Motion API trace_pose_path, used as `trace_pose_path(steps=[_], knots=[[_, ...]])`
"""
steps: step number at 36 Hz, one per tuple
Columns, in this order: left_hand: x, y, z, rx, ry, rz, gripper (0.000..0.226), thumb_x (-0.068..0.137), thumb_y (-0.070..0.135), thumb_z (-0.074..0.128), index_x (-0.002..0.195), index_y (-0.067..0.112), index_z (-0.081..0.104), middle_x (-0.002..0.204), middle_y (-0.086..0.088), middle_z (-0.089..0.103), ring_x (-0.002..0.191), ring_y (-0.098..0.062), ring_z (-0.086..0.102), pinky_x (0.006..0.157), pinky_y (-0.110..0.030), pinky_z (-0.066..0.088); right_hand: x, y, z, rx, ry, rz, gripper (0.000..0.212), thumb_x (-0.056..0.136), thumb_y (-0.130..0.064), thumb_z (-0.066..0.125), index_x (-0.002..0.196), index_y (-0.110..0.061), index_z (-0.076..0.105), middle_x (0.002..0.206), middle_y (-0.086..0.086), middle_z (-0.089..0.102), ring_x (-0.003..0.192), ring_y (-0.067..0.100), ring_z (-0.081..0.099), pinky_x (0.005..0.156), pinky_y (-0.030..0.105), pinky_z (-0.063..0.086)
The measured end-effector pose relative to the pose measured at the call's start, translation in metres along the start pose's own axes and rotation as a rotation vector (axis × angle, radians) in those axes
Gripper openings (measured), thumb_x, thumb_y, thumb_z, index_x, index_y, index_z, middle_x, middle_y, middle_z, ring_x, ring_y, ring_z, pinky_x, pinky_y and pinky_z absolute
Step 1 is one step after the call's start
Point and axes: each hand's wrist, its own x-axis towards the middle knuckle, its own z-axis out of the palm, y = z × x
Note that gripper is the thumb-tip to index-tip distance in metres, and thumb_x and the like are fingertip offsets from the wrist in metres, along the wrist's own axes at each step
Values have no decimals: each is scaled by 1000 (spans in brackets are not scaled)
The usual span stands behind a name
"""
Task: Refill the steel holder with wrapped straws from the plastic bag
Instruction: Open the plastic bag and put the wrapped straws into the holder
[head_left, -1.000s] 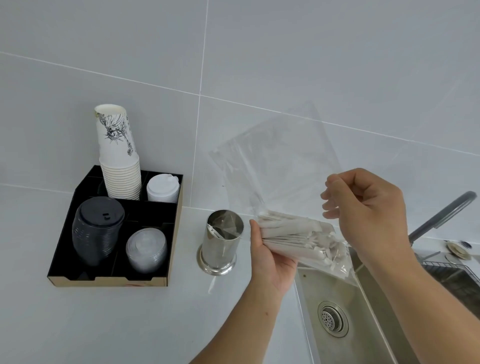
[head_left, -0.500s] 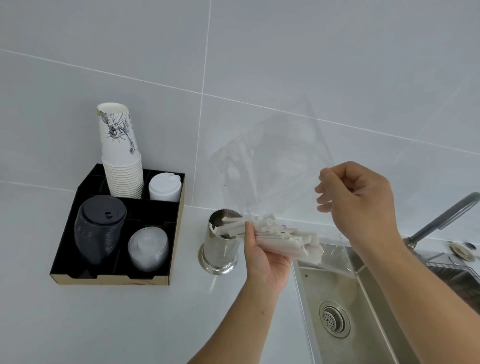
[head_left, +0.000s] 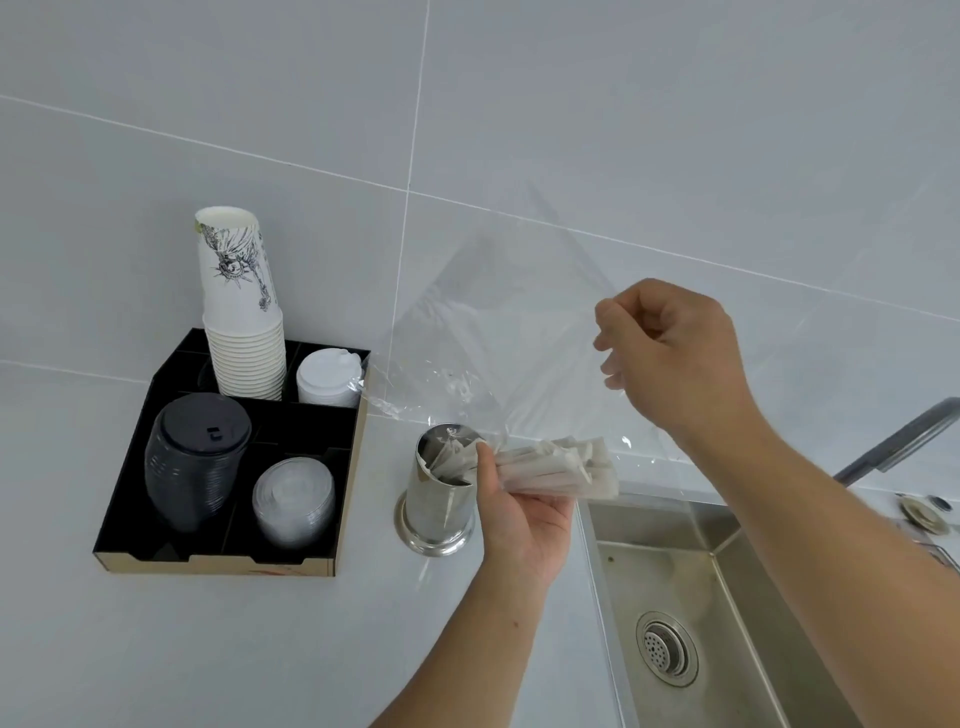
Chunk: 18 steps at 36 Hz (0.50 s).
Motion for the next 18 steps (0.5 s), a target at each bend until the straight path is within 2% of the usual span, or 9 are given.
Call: trace_pose_path(steps=[3, 4, 7, 8, 12, 18], knots=[[4, 5, -3, 18, 49, 55, 49, 91, 54, 53, 86, 7, 69, 79, -10, 74, 88, -24, 73, 58, -26, 59, 12, -3, 8, -72, -3, -63, 22, 88, -24, 56, 72, -11, 64, 67, 4, 69, 65, 31, 66, 66, 48, 57], [5, 7, -3, 24, 65, 64, 48, 89, 54, 55, 93, 8, 68, 84, -9, 75, 92, -24, 73, 62, -28, 60, 15, -4, 10, -95, -6, -84, 23, 88, -25, 55, 72, -10, 63, 68, 8, 69, 65, 33, 65, 65, 48, 57], [8, 15, -2, 29, 99, 85, 45, 91, 52, 54, 98, 9, 65, 72, -5, 72, 64, -15, 72, 56, -25, 58, 24, -7, 19, -181, -35, -142, 24, 90, -25, 53, 76, -9, 63, 67, 16, 68, 63, 35, 62, 62, 43, 56], [9, 18, -1, 28, 110, 91, 46, 91, 52, 54, 101, 9, 65, 71, -5, 71, 61, -14, 71, 55, -24, 58, 28, -8, 21, -209, -44, -160, 24, 91, -25, 53, 77, -9, 63, 65, 15, 68, 62, 35, 61, 61, 41, 55], [16, 27, -3, 37, 163, 123, 54, 87, 51, 61, 118, 6, 66, 94, -10, 76, 80, -19, 75, 71, -29, 62, 39, -7, 31, -312, -64, -210, 23, 94, -29, 52, 83, -12, 65, 57, 7, 62, 58, 29, 58, 59, 36, 50], [21, 37, -3, 5, 195, 147, 54, 86, 50, 64, 118, 7, 65, 88, -10, 77, 80, -19, 75, 73, -31, 61, 47, -3, 46, -392, -118, -246, 25, 97, -32, 51, 89, -12, 64, 62, 6, 64, 62, 29, 60, 60, 35, 51]])
